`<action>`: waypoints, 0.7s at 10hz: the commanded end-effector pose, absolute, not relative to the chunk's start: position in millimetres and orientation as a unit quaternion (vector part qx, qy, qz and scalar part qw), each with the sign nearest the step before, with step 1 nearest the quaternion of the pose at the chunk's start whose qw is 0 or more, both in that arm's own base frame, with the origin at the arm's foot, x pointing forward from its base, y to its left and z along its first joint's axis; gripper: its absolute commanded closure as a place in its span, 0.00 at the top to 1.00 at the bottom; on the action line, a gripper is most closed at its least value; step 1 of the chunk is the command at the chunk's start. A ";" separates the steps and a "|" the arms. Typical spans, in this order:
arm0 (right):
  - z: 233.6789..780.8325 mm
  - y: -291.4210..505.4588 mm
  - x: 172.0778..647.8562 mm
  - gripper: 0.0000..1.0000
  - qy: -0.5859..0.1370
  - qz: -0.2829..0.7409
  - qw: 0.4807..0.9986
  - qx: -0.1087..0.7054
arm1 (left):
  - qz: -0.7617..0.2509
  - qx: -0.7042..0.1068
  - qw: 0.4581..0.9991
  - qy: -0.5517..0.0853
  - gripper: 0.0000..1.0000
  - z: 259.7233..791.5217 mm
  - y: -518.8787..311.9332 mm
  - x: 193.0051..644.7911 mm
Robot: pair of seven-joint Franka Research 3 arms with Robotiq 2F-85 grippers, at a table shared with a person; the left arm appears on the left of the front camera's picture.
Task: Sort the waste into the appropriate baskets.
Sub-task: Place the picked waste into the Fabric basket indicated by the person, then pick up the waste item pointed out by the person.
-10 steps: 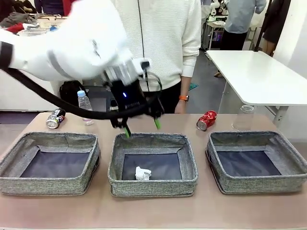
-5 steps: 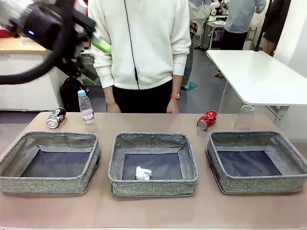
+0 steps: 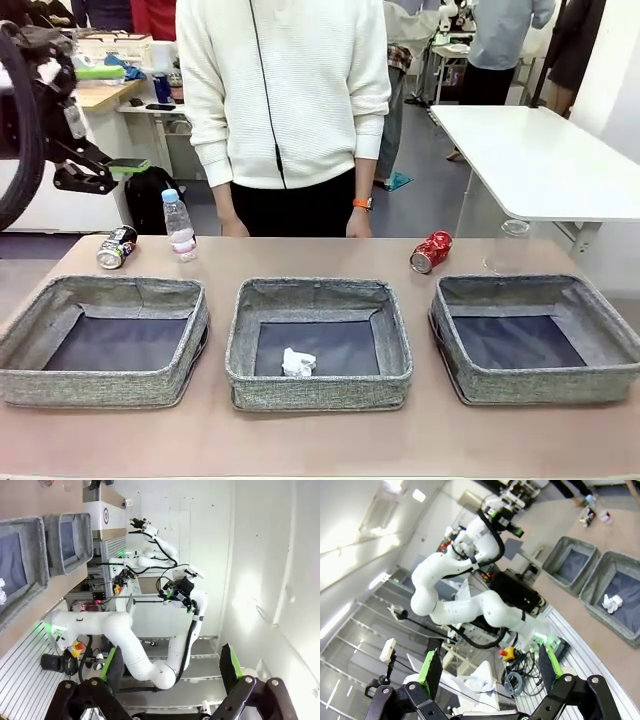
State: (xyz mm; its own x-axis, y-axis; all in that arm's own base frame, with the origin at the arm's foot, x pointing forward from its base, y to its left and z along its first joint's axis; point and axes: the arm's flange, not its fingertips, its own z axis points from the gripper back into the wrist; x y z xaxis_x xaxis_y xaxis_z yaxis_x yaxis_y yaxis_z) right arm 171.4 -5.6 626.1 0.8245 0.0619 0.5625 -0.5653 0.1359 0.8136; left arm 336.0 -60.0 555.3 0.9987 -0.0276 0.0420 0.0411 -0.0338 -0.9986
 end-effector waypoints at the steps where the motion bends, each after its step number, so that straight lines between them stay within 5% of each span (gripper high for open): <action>1: 629.9 -3.8 173.1 1.00 -0.211 0.227 0.716 0.626 | -0.077 -0.686 0.723 -0.022 1.00 590.3 -70.6 347.2; 7: 629.9 -3.8 173.1 1.00 -0.211 0.227 0.716 0.626 | -0.077 -0.686 0.723 -0.022 1.00 590.3 -70.6 347.2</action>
State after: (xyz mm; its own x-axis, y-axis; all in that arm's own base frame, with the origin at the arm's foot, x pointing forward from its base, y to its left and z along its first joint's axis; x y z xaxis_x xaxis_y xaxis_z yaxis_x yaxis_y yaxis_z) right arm 171.3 -5.6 626.1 0.8244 0.0620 0.5626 -0.5654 0.1360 0.8135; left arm 348.5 -74.0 592.7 0.9909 -0.0605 0.1206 0.1233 0.0440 -0.9914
